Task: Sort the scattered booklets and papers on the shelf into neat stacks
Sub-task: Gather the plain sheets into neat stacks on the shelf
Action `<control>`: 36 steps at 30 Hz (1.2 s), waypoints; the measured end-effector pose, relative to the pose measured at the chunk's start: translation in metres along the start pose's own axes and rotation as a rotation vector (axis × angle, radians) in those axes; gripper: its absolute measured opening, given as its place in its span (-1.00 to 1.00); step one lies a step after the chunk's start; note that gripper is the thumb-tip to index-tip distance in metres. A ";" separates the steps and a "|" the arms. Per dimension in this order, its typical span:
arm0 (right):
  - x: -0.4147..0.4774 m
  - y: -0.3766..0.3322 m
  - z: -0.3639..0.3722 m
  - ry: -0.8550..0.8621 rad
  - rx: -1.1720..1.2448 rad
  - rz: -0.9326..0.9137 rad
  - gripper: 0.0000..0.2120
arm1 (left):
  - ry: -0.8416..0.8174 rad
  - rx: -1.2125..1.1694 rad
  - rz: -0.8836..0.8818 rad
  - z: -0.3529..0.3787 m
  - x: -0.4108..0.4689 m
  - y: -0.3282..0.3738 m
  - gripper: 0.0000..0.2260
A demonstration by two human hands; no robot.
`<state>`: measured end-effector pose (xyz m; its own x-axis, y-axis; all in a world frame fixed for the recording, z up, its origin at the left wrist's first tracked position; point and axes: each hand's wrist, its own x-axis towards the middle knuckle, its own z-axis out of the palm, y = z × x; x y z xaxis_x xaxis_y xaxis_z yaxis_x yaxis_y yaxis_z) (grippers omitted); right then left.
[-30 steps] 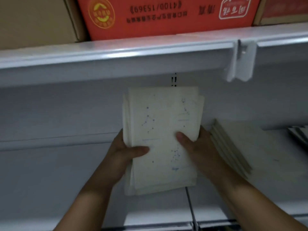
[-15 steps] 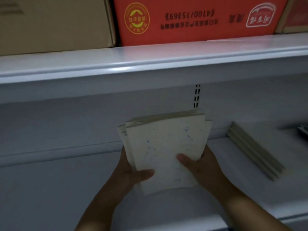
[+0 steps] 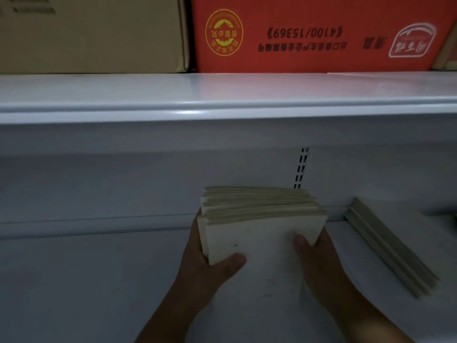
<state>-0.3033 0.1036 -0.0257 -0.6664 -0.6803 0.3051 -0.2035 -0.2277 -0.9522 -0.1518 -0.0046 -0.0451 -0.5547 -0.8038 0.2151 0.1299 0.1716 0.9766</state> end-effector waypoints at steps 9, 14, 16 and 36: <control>-0.014 0.057 -0.009 -0.240 -0.252 0.252 -0.57 | -0.227 0.164 -0.256 -0.013 -0.014 -0.032 -0.15; 0.003 0.043 -0.010 -0.211 -0.314 0.163 -0.48 | -0.229 0.144 -0.226 -0.018 -0.001 -0.030 -0.13; 0.006 0.036 -0.009 -0.221 -0.306 0.255 -0.57 | -0.268 0.070 -0.288 -0.020 -0.001 -0.016 -0.21; 0.039 0.044 -0.023 -0.299 -0.196 0.883 -0.03 | -0.221 0.556 -0.659 0.001 0.019 0.016 -0.58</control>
<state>-0.3546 0.0834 -0.0557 -0.4318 -0.7067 -0.5605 0.1509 0.5561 -0.8173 -0.1609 -0.0167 -0.0252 -0.5295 -0.7185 -0.4510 -0.6570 0.0110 0.7538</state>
